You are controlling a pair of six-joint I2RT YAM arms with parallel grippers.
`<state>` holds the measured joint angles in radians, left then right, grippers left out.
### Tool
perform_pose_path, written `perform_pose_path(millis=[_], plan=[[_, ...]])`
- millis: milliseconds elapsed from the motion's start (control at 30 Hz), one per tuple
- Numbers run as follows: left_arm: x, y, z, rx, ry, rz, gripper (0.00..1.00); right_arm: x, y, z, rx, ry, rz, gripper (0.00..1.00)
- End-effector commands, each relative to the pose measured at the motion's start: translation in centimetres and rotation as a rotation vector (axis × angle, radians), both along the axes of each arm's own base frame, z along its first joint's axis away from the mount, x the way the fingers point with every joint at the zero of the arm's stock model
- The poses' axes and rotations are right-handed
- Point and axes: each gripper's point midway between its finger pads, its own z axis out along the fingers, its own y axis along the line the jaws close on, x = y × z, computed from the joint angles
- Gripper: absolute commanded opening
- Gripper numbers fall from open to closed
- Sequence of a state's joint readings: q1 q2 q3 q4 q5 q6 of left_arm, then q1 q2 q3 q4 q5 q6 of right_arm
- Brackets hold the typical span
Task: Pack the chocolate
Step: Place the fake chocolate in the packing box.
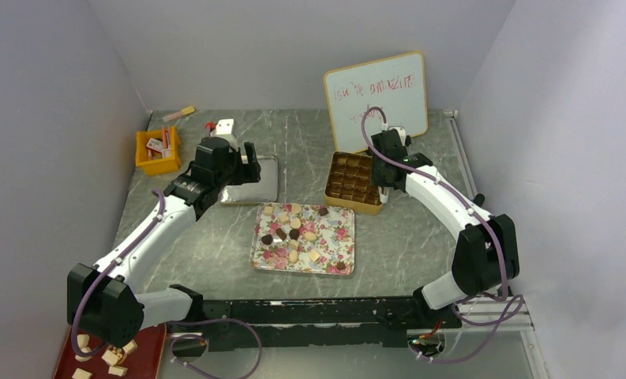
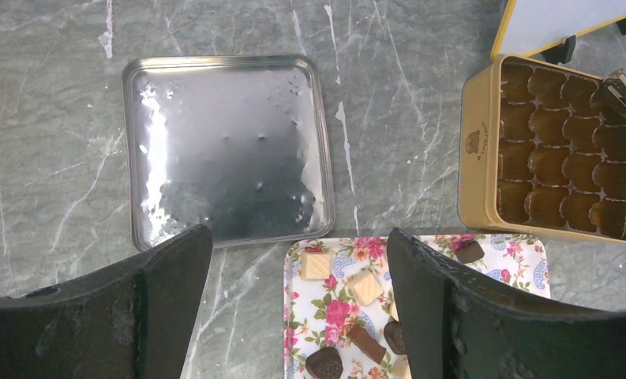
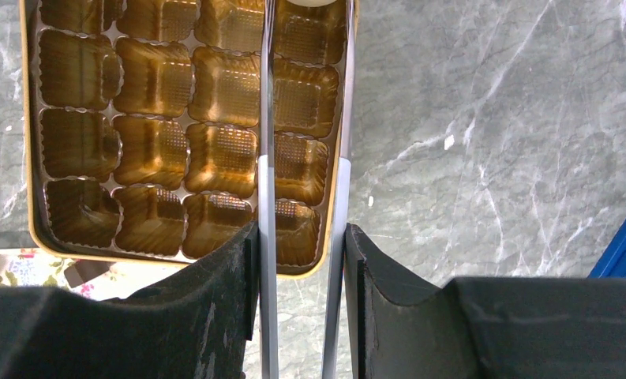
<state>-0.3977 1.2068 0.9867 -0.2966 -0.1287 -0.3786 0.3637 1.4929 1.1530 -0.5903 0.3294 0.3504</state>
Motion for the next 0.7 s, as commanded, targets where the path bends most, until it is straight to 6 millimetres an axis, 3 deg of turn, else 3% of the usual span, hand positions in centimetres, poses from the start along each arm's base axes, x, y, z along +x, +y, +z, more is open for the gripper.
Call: perform_pose_path(millis=[0, 300, 467, 667], plan=[[0.7, -0.4, 1.4, -0.016, -0.047, -0.009, 0.86, 1.3, 0.4, 3.2, 0.04, -0.092, -0.006, 0.11], [0.6, -0.5, 1.5, -0.022, -0.046, -0.013, 0.86, 0.6, 0.2, 3.6, 0.052, -0.097, -0.011, 0.13], [0.6, -0.5, 1.6, -0.025, -0.045, -0.013, 0.86, 0.3, 0.3, 3.6, 0.058, -0.094, -0.011, 0.22], [0.3, -0.4, 1.6, -0.029, -0.044, -0.011, 0.85, 0.1, 0.1, 3.7, 0.056, -0.097, -0.01, 0.23]])
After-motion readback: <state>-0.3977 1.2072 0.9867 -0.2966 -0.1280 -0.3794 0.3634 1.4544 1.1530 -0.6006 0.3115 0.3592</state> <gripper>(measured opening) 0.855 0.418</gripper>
